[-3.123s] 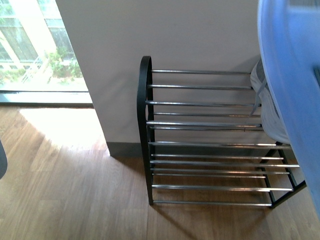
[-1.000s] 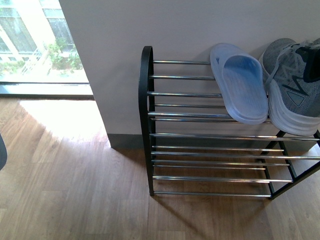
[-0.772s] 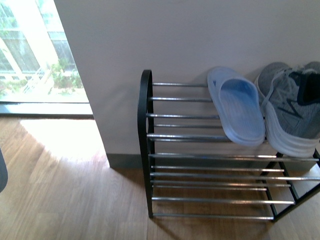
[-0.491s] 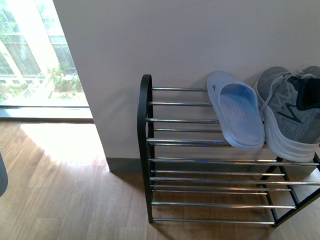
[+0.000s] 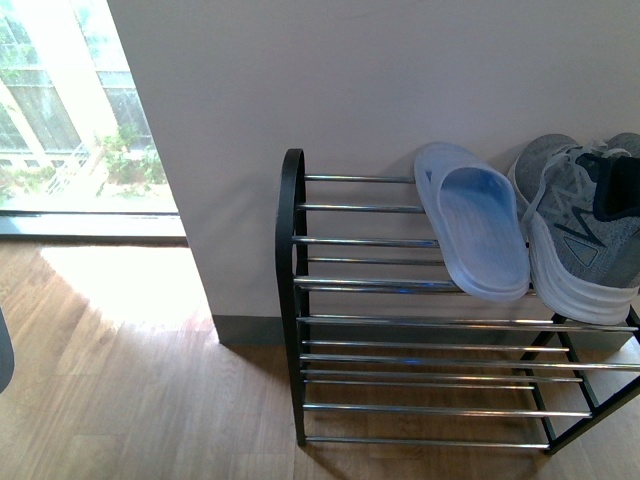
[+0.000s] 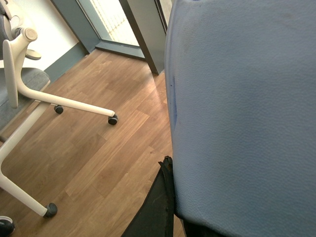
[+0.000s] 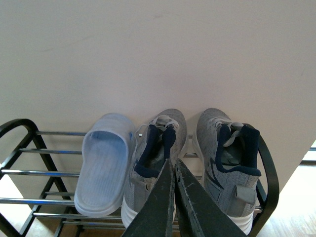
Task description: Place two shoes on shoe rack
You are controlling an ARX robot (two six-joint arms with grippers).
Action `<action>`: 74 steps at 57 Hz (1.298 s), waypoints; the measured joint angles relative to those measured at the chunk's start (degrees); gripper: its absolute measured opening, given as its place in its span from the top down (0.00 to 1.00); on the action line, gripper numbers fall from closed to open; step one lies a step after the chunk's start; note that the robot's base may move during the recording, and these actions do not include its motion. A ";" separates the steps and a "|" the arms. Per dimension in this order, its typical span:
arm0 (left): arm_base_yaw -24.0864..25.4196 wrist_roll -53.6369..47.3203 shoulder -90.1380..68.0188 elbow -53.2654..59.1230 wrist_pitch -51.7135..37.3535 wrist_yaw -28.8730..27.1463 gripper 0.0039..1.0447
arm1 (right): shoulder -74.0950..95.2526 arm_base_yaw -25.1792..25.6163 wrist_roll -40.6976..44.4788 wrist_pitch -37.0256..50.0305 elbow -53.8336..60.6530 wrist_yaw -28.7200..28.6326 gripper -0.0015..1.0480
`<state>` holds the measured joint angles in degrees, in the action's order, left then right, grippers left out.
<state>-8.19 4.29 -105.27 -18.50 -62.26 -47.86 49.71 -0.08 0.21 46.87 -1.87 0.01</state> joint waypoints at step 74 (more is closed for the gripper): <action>0.00 0.00 0.00 0.00 0.00 -0.02 0.98 | -39.12 0.00 0.00 -36.26 0.79 -0.02 0.98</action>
<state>-8.19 4.29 -105.27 -18.50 -62.26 -47.88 10.59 -0.08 0.21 10.61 -1.08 -0.01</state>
